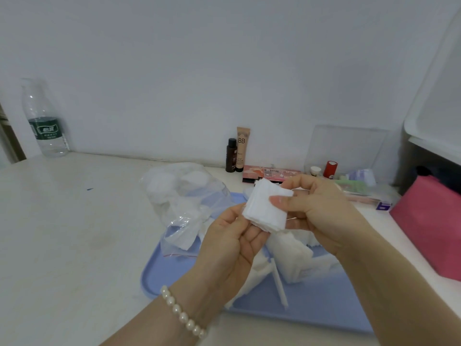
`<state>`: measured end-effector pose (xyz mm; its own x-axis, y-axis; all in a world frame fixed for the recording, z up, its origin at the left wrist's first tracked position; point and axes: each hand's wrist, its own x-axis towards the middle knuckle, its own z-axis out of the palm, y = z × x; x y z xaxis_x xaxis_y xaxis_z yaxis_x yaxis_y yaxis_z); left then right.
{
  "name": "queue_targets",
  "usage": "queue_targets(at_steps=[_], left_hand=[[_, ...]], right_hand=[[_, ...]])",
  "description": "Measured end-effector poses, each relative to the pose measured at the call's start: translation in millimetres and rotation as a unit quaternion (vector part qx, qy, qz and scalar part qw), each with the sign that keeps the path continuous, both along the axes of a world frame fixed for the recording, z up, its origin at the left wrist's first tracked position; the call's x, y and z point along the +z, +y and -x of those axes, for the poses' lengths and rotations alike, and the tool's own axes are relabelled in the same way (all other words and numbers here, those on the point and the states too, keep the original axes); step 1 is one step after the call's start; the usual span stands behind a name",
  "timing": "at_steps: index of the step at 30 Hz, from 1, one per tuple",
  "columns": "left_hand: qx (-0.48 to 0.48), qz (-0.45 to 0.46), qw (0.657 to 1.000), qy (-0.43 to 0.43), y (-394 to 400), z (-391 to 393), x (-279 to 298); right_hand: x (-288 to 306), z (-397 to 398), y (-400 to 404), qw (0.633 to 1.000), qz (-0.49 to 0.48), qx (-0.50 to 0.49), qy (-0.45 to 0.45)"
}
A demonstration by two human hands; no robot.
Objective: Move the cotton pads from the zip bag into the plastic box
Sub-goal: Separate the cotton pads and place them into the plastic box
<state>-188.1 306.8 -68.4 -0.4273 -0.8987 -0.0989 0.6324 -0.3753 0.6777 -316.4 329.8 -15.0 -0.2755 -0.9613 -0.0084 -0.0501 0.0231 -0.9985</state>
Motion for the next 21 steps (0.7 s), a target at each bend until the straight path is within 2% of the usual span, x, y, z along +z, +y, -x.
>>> queue_targets(at_steps=[8, 11, 14, 18, 21], left_hand=[[-0.039, -0.023, 0.997, 0.055, 3, -1, 7], [-0.024, 0.038, 0.999, 0.012, 5, -1, 4], [-0.007, 0.047, 0.999, -0.025, 4, -2, 1], [-0.062, 0.073, 0.995, -0.011, 3, -4, 4], [-0.091, 0.095, 0.991, -0.006, 4, -4, 6]], right_hand=[[-8, -4, -3, 0.996, 0.043, -0.053, 0.055], [-14, -7, -5, 0.986, 0.068, -0.075, 0.135], [-9, -7, -3, 0.968, 0.065, -0.056, 0.234], [8, 10, 7, 0.977, -0.047, 0.062, 0.198], [16, 20, 13, 0.985, -0.039, 0.056, 0.160]])
